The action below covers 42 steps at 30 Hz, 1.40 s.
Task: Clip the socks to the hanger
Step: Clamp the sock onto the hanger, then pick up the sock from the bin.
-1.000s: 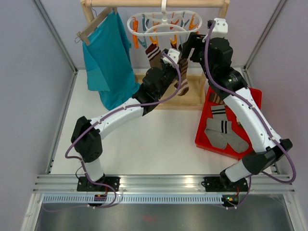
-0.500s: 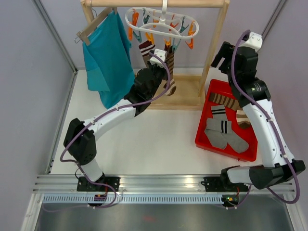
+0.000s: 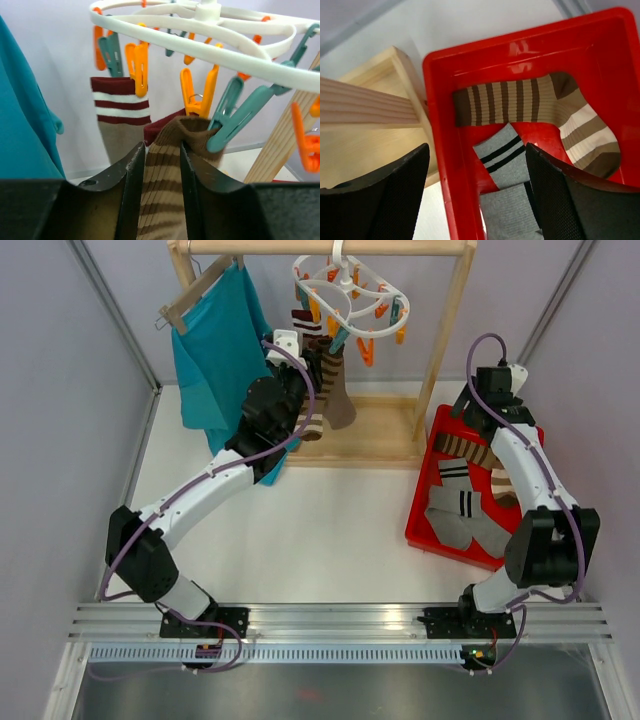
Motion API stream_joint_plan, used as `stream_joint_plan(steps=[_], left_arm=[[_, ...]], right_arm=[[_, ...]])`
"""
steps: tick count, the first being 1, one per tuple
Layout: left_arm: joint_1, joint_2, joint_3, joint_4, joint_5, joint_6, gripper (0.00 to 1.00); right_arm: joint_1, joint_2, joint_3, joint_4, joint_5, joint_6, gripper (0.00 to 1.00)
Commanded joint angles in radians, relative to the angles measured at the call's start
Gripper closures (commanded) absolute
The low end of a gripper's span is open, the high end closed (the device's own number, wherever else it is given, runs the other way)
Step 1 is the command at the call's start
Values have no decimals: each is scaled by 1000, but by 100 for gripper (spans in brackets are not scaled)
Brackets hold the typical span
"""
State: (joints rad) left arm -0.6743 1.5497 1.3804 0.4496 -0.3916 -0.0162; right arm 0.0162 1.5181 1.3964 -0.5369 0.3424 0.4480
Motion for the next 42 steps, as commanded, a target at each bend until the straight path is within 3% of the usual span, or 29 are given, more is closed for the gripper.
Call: stream_joint_plan(steps=[1, 5, 9, 21, 39, 42], left_arm=[[7, -45, -4, -9, -13, -31, 59], [7, -66, -7, -26, -7, -33, 43], [7, -103, -26, -46, 7, -44, 39], [7, -250, -104, -120, 57, -102, 37], [7, -332, -126, -219, 171, -163, 38], [5, -330, -124, -226, 194, -174, 38]], right_arm=[[-9, 81, -5, 64, -36, 31, 18], [-9, 174, 25, 91, -29, 32, 22], [-40, 304, 104, 78, -11, 31, 24], [-79, 537, 277, 49, -32, 15, 31], [-78, 547, 79, 149, -57, 31, 38], [-79, 547, 61, 160, -56, 35, 50]])
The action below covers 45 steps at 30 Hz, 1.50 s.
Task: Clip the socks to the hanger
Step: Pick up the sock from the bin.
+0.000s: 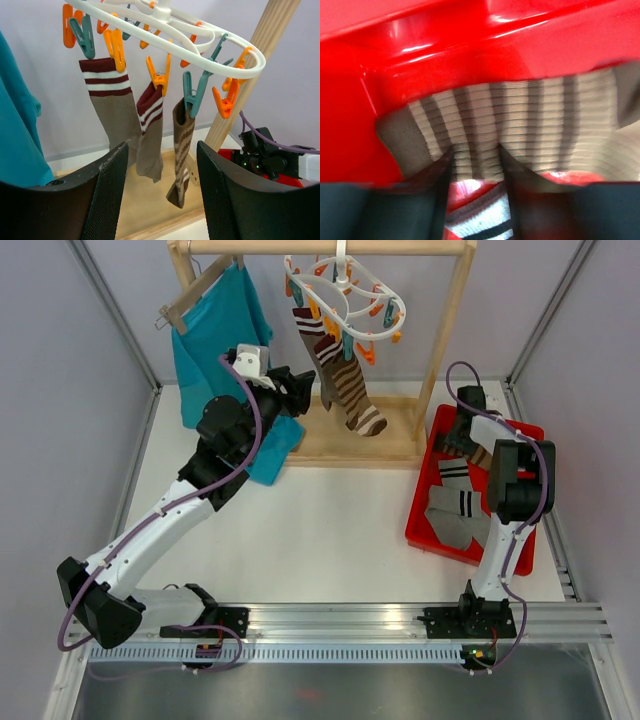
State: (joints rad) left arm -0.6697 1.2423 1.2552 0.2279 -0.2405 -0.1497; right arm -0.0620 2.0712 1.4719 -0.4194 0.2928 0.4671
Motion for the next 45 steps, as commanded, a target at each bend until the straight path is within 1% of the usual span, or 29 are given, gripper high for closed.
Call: stream_joint_plan(steps=[1, 3, 4, 7, 9, 13, 18, 21, 22, 28, 33, 35, 36, 39, 41, 45], left_arm=[[1, -17, 3, -12, 59, -45, 38], [1, -11, 12, -21, 76, -53, 38], [-1, -9, 12, -24, 92, -56, 38], [-2, 8, 13, -24, 122, -82, 39], [-5, 25, 16, -24, 142, -96, 39], [-27, 65, 38, -29, 204, -119, 42], [-96, 112, 56, -24, 214, -106, 43], [-122, 143, 62, -4, 233, -132, 43], [-126, 161, 64, -1, 236, -161, 43], [-143, 226, 78, 39, 384, -284, 43], [-157, 313, 131, 18, 411, -292, 43], [-157, 336, 148, 16, 420, -310, 43], [-157, 360, 154, 19, 449, -323, 43], [-157, 407, 170, 50, 515, -389, 43], [-157, 430, 191, 51, 533, -430, 43], [-159, 463, 208, 86, 583, -517, 43]], right_arm=[[-1, -5, -16, 45, -6, 16, 63], [-1, -5, -16, 44, -4, 21, 76], [-1, -10, -16, 44, -7, 21, 83], [-1, -25, -18, 41, -6, 22, 94], [-1, -39, -15, 31, -3, 25, 99], [-1, -114, -15, 10, -11, 30, 100], [-1, -226, -4, -15, -4, 36, 100], [-7, -295, 1, -27, -14, 47, 100], [-7, -325, 1, -33, -18, 53, 100], [-9, -462, -48, -33, -35, 73, 100], [-9, -565, -96, -41, -70, 71, 100], [-7, -624, -114, -33, -78, 73, 100], [-9, -666, -131, -29, -86, 74, 100], [-7, -741, -168, -5, -157, 84, 100], [-7, -782, -186, 14, -194, 90, 100], [-7, -894, -260, 48, -227, 116, 100]])
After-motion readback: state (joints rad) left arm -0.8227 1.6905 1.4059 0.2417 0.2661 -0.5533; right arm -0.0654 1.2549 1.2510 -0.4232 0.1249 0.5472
